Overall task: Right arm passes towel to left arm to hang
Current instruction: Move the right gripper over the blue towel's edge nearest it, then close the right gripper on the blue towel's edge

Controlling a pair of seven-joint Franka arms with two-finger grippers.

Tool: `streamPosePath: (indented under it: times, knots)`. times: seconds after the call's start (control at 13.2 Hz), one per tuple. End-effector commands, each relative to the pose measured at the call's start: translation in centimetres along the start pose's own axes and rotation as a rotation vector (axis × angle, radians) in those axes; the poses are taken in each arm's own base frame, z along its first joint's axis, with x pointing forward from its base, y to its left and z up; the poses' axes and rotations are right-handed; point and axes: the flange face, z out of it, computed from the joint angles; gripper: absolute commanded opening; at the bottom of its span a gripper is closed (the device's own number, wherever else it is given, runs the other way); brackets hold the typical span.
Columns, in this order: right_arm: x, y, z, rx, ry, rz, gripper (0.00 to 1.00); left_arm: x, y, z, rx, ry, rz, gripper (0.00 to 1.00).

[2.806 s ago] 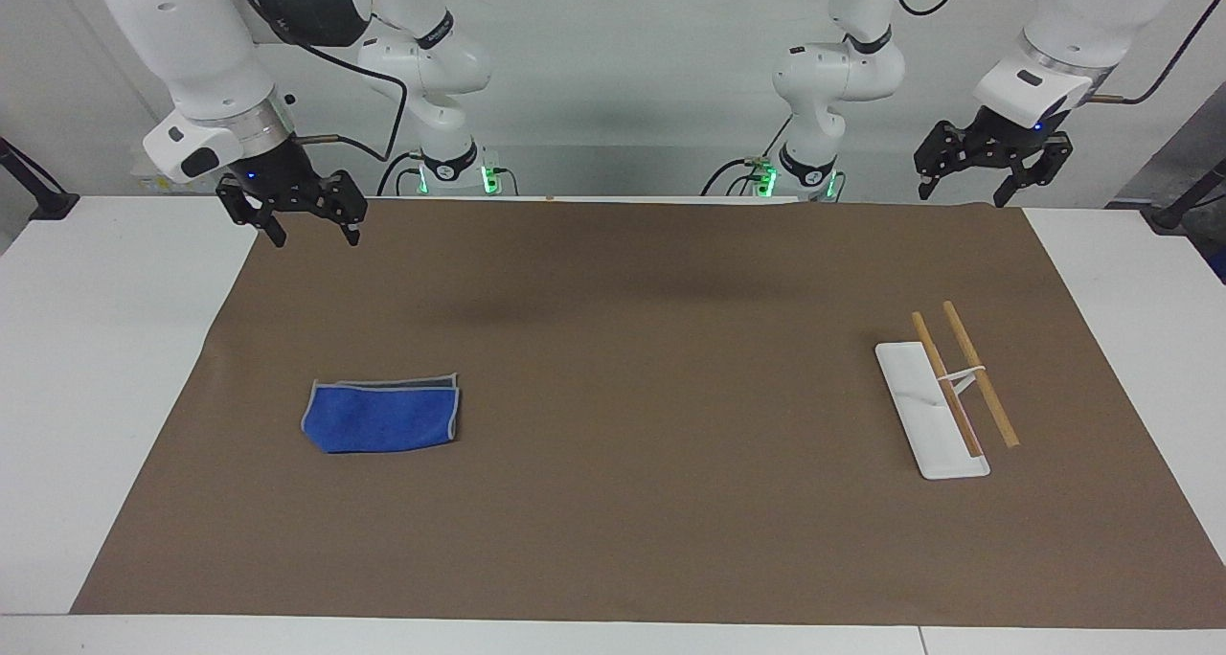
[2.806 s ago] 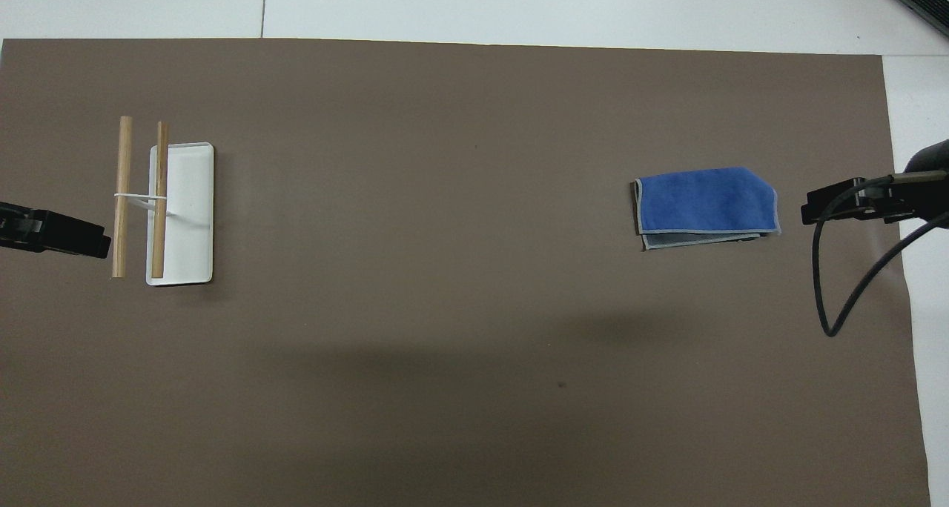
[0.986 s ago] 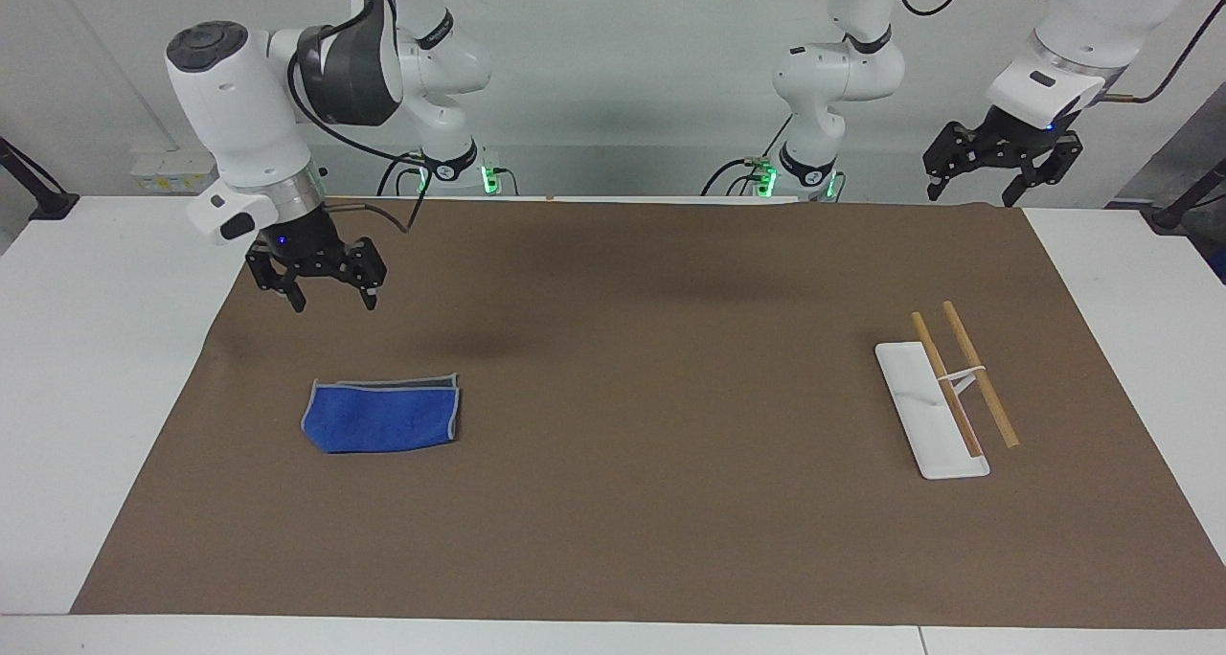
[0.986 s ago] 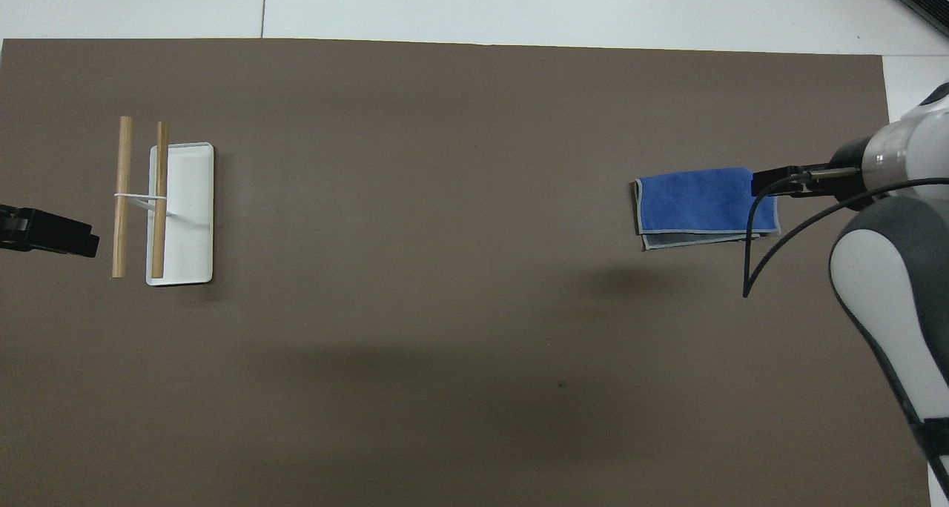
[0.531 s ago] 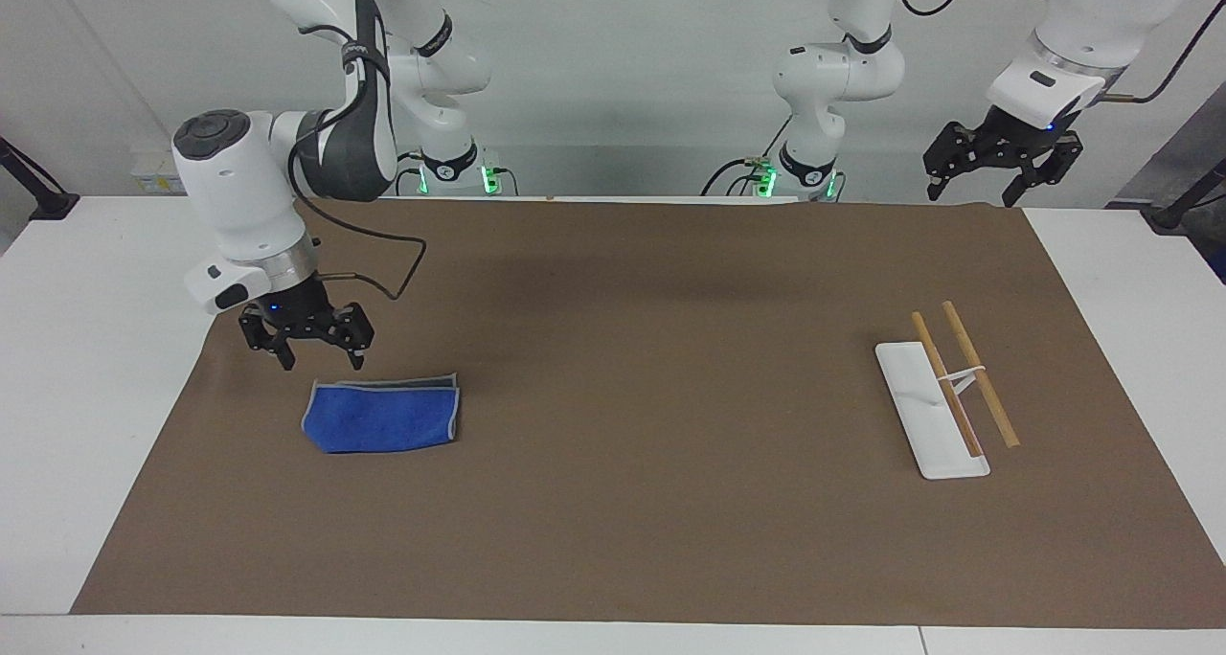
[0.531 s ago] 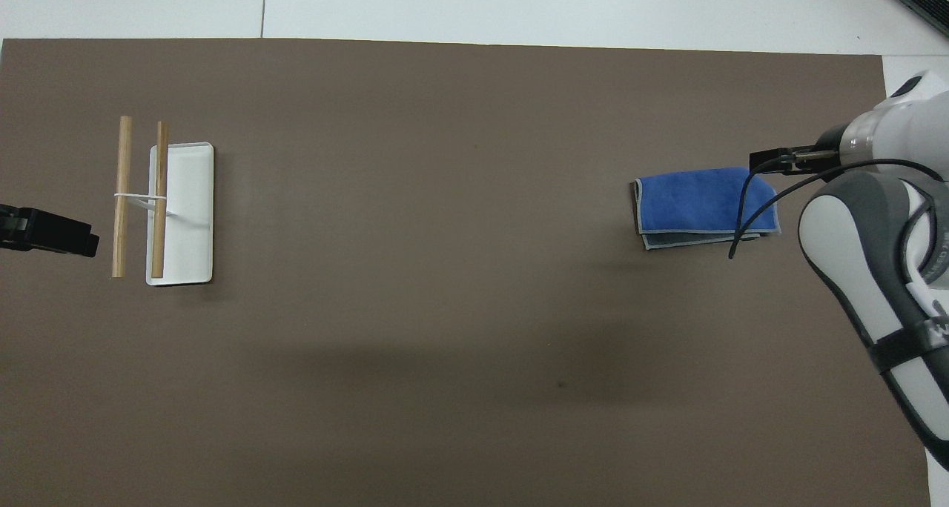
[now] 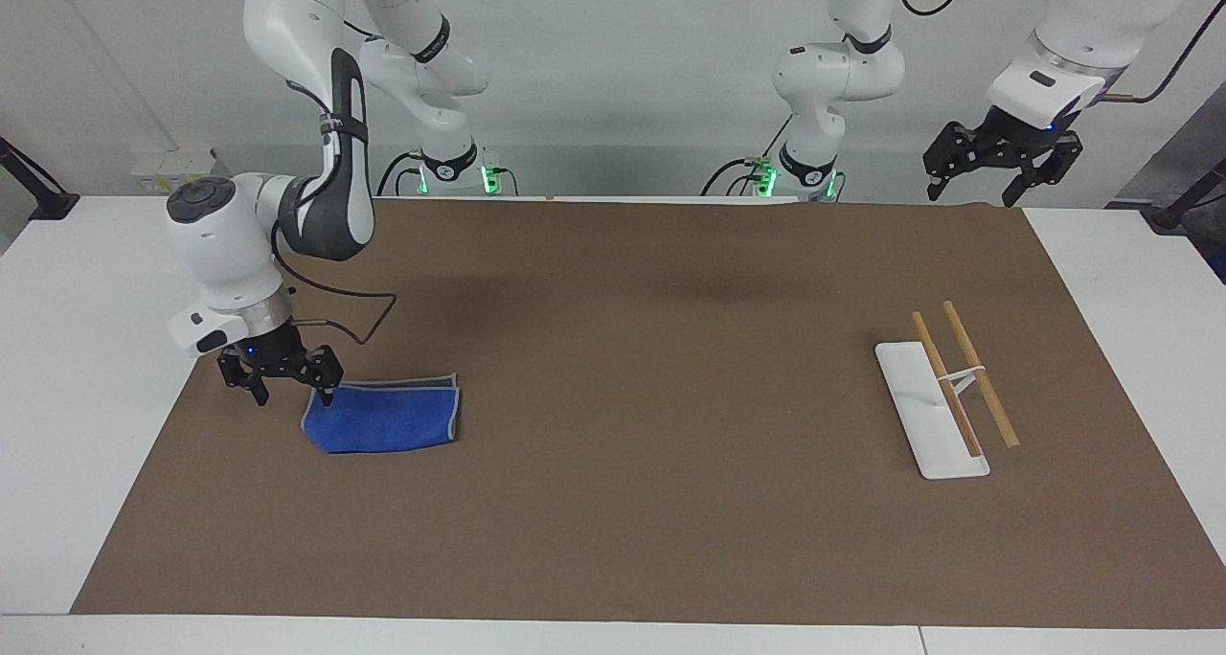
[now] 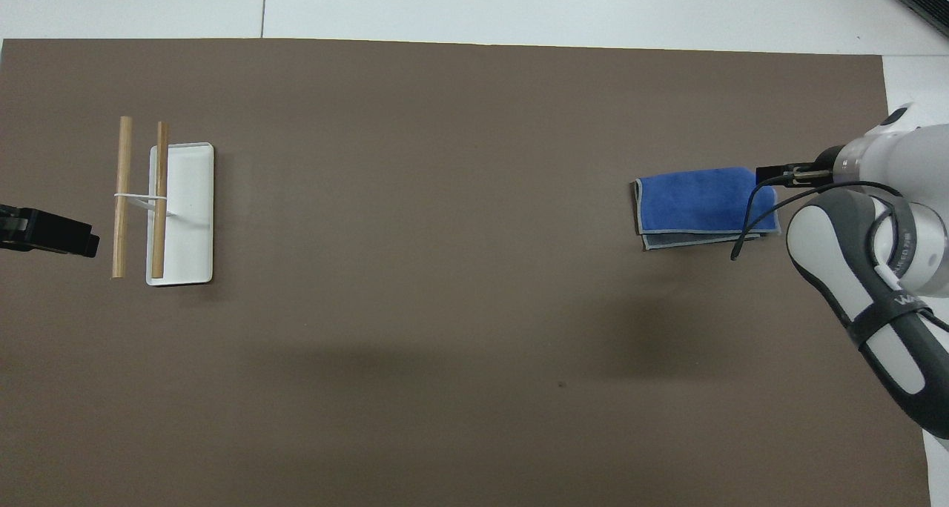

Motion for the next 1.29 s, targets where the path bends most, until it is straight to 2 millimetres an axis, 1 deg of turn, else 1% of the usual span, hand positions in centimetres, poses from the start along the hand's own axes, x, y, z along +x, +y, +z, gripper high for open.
streamPosePath:
  times: [0.0, 0.15, 0.23, 0.46, 0.61, 0.76, 0.99, 1.21]
  knots:
    - [-0.6, 0.5, 1.7, -0.003, -0.001, -0.001, 1.0, -0.8, -0.1, -0.3, 0.016, -0.001, -0.012, 1.0]
    - [-0.7, 0.6, 3.5, -0.006, 0.005, 0.0, 1.0, -0.8, -0.1, -0.3, 0.016, -0.001, -0.012, 1.0]
    - [-0.7, 0.6, 3.9, -0.006, 0.006, 0.001, 1.0, -0.8, -0.1, -0.3, 0.016, -0.001, -0.012, 1.0]
    - [-0.6, 0.5, 4.4, -0.007, 0.018, 0.008, 1.0, -0.8, -0.1, -0.3, 0.016, -0.001, -0.012, 1.0]
    - [-0.7, 0.3, 5.3, -0.003, 0.013, 0.012, 1.0, -0.8, -0.1, -0.2, 0.016, -0.003, -0.012, 1.0]
    - [-0.7, 0.3, 5.8, -0.004, 0.025, 0.013, 1.0, -0.8, -0.1, -0.3, 0.016, -0.001, -0.012, 1.0]
    - [-0.8, 0.5, 7.3, -0.008, 0.038, 0.017, 1.0, -0.8, -0.1, -0.3, 0.016, -0.001, -0.012, 1.0]
    - [-0.8, 0.6, 7.6, -0.01, 0.043, 0.018, 1.0, -0.8, -0.1, -0.3, 0.016, -0.001, -0.012, 1.0]
